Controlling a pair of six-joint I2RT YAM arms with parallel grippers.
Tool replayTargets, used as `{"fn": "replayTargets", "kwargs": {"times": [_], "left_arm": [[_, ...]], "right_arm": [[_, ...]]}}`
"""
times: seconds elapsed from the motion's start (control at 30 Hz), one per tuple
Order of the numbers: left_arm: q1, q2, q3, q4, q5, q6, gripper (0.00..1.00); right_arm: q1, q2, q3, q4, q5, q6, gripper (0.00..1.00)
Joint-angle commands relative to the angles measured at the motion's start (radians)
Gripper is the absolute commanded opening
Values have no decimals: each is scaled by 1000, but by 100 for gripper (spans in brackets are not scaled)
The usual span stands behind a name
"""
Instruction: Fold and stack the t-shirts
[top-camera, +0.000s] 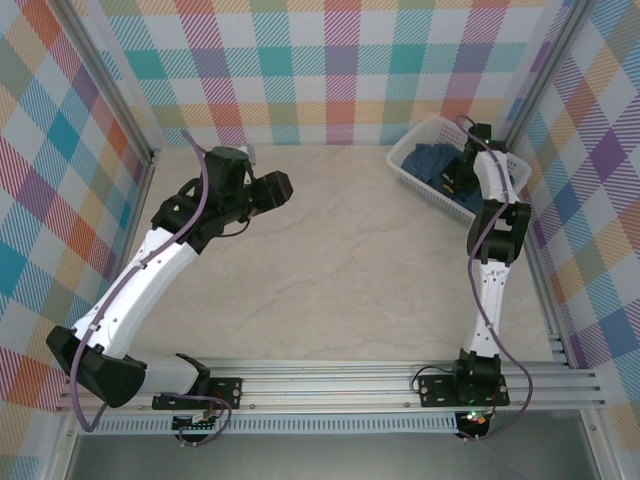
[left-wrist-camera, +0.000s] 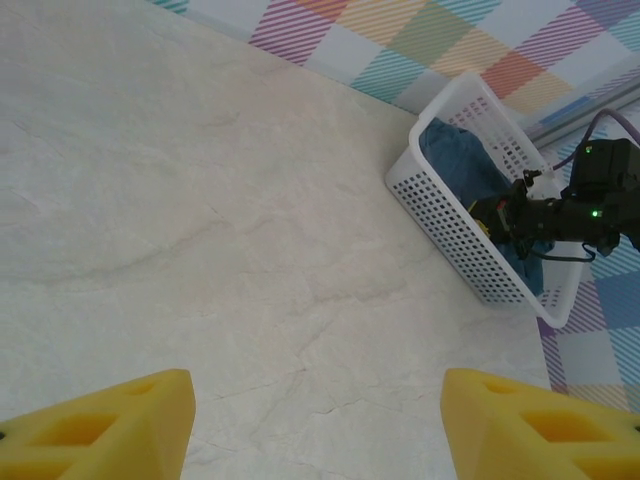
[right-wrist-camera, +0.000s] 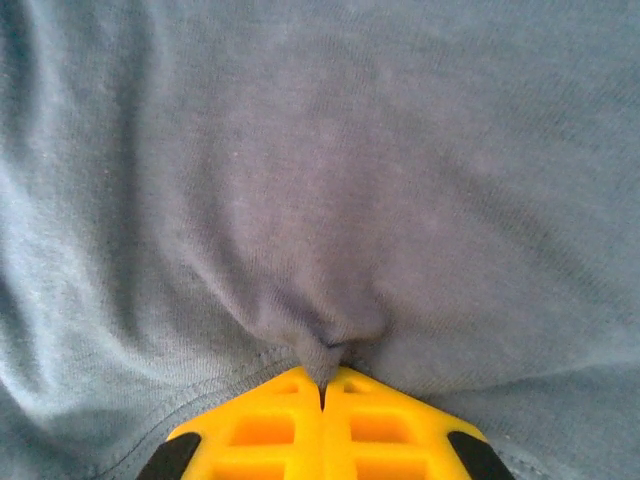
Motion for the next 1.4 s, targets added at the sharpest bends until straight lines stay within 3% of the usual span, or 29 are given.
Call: {"fn": "replayTargets", "kwargs": {"times": [0.0,0.23,0.5,0.67,0.77,0.9,1.1,1.23,1.3,1.37], "left_arm": [[-13,-40,-16,-22,-28,-6,65],[-13,-34,-33,-10,-26,1,64],[-12,-11,-28,-19,-84,4,63],[-13,-15,-22,-58,-161,-2,64],[-13,-29,-23,-83,-209,-12,64],[-13,-57,-32,-111,-268,-23,68],[-13,-153,-78,-118,-331,-40,70],[-13,-232,-146,-139,-353,-62,70],[-12,-264,-174,-179,-371,-77,69],[-13,-308,-214,-232,-401,-119,67]], "right_arm": [[27,-131,-84,122,13,-8,0],[45,-486,-229,313,83,-18,0],[88,-757,-265,466,-89,-23,0],[184,-872,-234,498,-174,3,0],[296,-935,-220,513,-185,7,0],[447,-968,-233,506,-207,44,0],[736,-985,-410,538,-170,81,0],[812,-951,-598,563,-156,174,0],[828,-905,-672,578,-210,206,0],[845,-824,-695,493,-233,244,0]]}}
